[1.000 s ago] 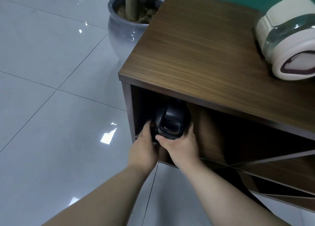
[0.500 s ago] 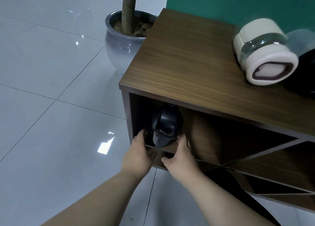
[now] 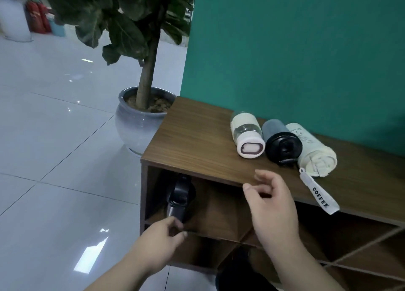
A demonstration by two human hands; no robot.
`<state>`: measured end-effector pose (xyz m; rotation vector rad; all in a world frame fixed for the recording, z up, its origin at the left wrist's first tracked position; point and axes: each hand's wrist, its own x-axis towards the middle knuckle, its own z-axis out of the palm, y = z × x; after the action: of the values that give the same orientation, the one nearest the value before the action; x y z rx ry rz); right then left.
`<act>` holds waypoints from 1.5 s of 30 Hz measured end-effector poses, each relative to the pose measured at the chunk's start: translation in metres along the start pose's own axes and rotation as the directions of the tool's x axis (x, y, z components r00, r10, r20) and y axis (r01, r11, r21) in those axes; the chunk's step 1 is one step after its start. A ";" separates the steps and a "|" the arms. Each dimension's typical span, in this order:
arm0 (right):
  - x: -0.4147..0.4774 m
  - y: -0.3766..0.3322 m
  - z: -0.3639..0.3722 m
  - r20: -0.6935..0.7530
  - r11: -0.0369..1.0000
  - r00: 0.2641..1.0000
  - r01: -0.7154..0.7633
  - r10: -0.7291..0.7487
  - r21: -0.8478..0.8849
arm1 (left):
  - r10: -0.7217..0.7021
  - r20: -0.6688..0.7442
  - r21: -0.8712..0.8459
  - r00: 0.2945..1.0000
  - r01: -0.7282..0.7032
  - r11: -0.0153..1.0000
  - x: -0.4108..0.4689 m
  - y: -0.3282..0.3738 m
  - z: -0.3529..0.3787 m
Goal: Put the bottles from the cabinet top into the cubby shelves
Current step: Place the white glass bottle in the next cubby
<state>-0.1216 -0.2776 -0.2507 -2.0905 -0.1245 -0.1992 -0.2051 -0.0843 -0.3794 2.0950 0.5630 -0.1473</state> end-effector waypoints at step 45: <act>0.042 0.099 0.041 0.596 0.938 0.802 0.174 0.041 -0.298 | 0.108 0.142 -0.088 0.984 -0.096 0.991 0.067 -0.005 0.093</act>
<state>-0.0597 -0.2914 -0.3470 -2.4330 -0.5852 0.4433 -0.1376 -0.1362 -0.4560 2.0106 0.3664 -0.2138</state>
